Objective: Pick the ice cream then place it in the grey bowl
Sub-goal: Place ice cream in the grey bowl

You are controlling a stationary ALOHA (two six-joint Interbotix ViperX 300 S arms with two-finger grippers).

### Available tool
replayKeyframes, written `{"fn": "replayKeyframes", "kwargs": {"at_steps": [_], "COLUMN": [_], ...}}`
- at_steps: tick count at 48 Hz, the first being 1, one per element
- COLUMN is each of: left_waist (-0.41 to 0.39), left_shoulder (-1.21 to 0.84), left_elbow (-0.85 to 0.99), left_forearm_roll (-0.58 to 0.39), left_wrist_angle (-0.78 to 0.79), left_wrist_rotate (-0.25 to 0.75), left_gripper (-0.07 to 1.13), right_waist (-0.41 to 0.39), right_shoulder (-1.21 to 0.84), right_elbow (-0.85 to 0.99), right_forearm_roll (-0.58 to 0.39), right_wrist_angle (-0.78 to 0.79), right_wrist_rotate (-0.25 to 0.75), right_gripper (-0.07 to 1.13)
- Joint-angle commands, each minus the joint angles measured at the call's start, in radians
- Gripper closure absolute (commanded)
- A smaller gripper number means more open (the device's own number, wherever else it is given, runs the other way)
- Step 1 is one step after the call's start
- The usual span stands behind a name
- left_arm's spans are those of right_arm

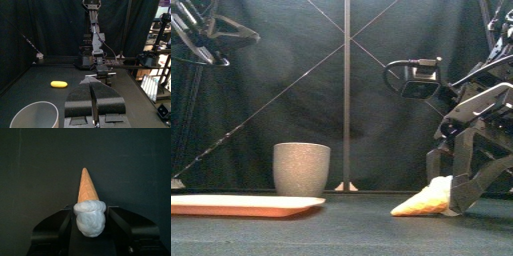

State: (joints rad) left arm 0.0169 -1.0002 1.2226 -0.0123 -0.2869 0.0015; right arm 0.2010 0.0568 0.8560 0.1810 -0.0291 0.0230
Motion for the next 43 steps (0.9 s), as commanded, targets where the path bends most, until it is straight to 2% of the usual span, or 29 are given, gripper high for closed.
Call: {"fn": "replayKeyframes", "kwargs": {"at_steps": [1, 6, 15, 21, 29, 36, 43], "left_waist": [0.0, 0.0, 0.0, 0.0, 0.002, 0.0, 0.0], "left_shoulder": [0.003, 0.005, 0.005, 0.003, 0.003, 0.005, 0.003], "left_elbow": [-0.012, -0.012, -0.014, -0.012, -0.012, -0.008, -0.008], "left_forearm_roll": [0.0, 0.0, 0.0, -0.002, -0.002, -0.002, -0.002], "left_wrist_angle": [-0.005, -0.005, -0.005, -0.005, -0.005, -0.005, -0.003], "left_wrist_rotate": [0.002, 0.002, 0.002, 0.002, 0.002, 0.002, 0.002], "left_gripper": [1.09, 1.09, 1.09, 1.09, 1.09, 1.09, 1.09], "right_waist": [-0.006, -0.054, -0.204, -0.298, -0.379, -0.403, -0.43], "right_shoulder": [-0.025, -0.058, -0.129, -0.126, -0.051, 0.034, 0.121], "right_elbow": [-0.032, -0.066, -0.204, -0.319, -0.443, -0.523, -0.594], "right_forearm_roll": [-0.018, -0.075, -0.236, -0.308, -0.328, -0.325, -0.308], "right_wrist_angle": [0.006, 0.009, 0.005, -0.005, -0.054, -0.074, -0.072], "right_wrist_rotate": [-0.003, -0.003, -0.002, 0.002, 0.003, 0.003, 0.006], "right_gripper": [0.48, 0.57, 0.56, 0.56, 0.56, 0.54, 0.41]}}
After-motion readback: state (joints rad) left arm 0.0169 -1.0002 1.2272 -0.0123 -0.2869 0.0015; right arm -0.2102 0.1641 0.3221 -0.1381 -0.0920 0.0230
